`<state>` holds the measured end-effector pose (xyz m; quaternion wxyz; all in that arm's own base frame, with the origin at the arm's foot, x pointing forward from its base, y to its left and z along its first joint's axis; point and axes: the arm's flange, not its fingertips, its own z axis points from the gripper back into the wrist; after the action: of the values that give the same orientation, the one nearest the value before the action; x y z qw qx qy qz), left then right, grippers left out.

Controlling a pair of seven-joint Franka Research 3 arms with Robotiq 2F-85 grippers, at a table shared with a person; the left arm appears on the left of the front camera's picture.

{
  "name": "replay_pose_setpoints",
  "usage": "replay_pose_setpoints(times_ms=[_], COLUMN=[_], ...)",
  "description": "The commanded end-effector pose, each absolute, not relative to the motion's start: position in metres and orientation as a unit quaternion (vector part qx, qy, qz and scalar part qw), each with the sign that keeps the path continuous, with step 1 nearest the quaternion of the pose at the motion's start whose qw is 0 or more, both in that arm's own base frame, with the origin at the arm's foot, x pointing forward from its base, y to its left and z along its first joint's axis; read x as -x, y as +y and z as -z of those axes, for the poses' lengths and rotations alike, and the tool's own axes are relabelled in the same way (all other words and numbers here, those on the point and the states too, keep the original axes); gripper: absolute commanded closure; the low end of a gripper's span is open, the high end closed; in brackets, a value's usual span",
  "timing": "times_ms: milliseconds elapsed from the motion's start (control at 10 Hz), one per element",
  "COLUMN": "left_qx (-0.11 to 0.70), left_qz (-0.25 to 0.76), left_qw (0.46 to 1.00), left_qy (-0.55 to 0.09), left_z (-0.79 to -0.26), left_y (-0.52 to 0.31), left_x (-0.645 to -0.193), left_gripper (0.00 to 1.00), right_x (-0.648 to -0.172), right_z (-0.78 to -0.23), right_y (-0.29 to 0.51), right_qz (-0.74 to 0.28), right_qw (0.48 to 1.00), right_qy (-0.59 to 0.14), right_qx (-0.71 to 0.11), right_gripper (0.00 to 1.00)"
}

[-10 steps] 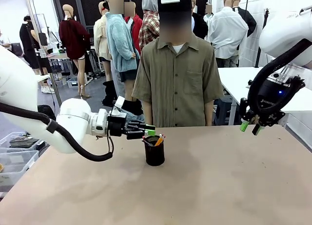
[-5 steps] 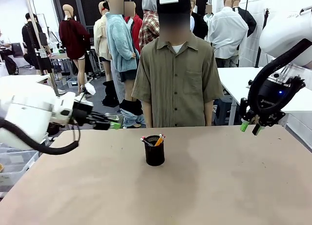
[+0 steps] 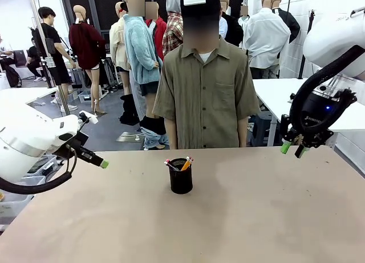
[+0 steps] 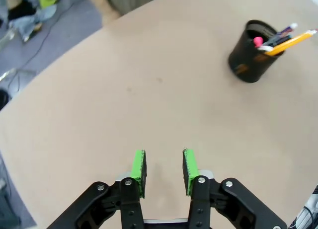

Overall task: Place the pens into the pen holder.
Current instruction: Pick up a writing instrument from the table and place it into the Pen holder.

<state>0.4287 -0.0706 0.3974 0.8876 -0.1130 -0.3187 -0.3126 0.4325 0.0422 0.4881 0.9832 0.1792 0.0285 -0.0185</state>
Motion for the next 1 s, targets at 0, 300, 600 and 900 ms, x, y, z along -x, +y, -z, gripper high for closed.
replay_pose_setpoints(times_ms=[0,300,600,900], left_qx=[0.072,0.056,0.040,0.046], left_qz=[0.257,0.227,0.213,0.221], left_qw=[0.924,0.935,0.940,0.935], left_qy=[-0.273,-0.267,-0.263,-0.273], left_z=[-0.4220,-0.4287,-0.4304,-0.4237], left_y=[-0.0668,-0.0621,-0.0624,-0.0581], left_x=[-0.4249,-0.4213,-0.4178,-0.4252], left_gripper=[0.39,0.00,0.00,0.00], right_x=[-0.4303,-0.4303,-0.4303,-0.4303], right_z=[-0.4835,-0.4835,-0.4835,-0.4835], right_y=[0.0421,0.0421,0.0421,0.0421], right_qz=[0.013,0.013,0.013,0.013], right_qw=[0.983,0.983,0.983,0.983], right_qy=[0.020,0.020,0.020,0.020], right_qx=[-0.181,-0.181,-0.181,-0.181], right_gripper=[0.55,0.55,0.55,0.55])
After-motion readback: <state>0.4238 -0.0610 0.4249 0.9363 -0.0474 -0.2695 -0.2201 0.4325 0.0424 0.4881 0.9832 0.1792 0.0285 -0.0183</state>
